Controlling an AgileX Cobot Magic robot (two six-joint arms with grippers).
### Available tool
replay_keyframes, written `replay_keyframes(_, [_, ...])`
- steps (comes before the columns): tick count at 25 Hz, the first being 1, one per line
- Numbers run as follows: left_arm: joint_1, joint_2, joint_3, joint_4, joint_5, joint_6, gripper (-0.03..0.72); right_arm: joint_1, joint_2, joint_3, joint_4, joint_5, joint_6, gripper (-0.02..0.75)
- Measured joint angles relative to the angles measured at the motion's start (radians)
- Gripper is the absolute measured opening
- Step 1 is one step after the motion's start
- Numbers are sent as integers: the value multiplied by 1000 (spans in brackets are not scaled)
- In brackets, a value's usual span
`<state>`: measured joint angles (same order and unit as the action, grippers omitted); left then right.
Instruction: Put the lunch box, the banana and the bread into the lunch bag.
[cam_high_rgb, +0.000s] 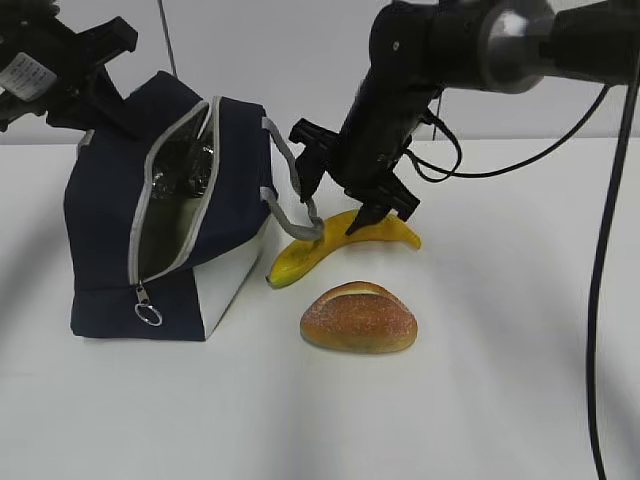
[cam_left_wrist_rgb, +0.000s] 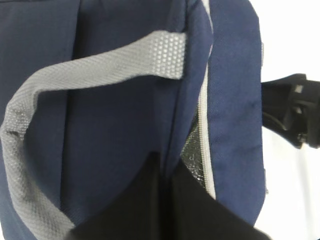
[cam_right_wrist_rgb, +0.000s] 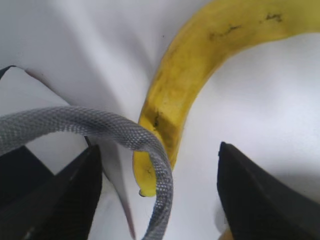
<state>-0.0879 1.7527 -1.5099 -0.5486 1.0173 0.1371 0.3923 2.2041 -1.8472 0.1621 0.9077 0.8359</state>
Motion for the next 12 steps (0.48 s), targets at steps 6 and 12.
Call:
replay_keyframes(6, [0, 0, 0, 1, 5, 0, -3, 7, 26, 0, -76, -27, 196, 531])
replay_keyframes(12, [0, 0, 0, 1, 9, 1, -3, 7, 27, 0, -91, -88, 233, 531])
